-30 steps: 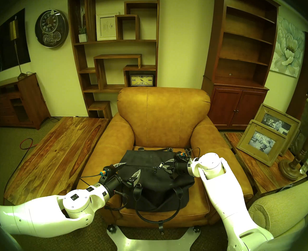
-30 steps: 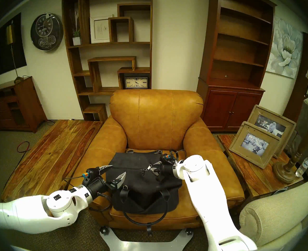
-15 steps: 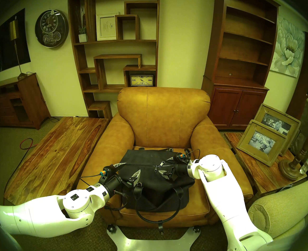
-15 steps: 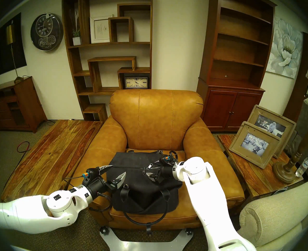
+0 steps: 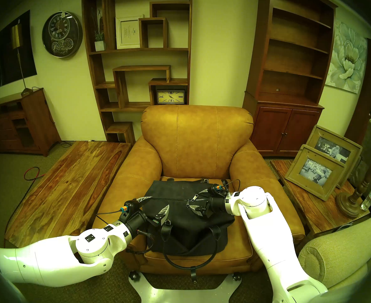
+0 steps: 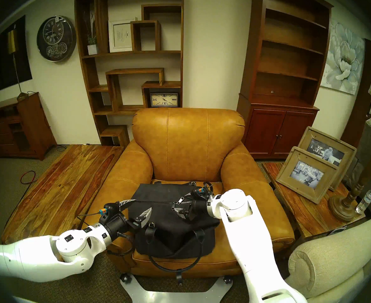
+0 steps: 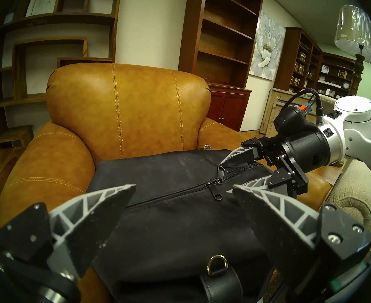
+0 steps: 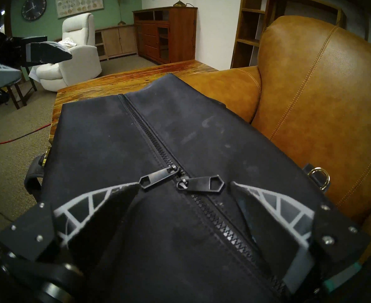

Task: Open a bag with a zipper

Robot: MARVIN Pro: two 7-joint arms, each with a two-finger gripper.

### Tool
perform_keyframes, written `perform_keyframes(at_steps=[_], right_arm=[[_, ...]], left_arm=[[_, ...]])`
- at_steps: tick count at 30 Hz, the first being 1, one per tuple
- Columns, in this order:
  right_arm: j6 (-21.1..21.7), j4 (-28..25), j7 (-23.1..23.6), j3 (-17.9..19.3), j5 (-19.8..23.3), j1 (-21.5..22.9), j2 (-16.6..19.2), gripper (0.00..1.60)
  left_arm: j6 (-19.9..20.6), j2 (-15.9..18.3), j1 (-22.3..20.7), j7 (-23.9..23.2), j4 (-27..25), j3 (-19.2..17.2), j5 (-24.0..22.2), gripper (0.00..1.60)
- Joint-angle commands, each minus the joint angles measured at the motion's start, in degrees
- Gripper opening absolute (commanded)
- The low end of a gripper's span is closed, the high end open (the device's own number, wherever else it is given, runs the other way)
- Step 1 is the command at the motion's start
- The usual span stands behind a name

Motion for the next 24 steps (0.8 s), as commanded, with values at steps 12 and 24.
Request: perform_keyframes(at_steps=[12,24], right_arm=[[0.2,-0.2,-0.3,-0.5,0.0,0.6,-1.1,1.24],[-0.5,1.1,-1.9,-0.2,0.2,0.9,-1.6,1.6]], left_arm=[[-0.4,0.0,-0.2,0.1,-0.7,-0.4,-0.2,1.6],[-0.4,0.0,-0.3,0.1,-0.7,-0.4,-0.2,1.6]])
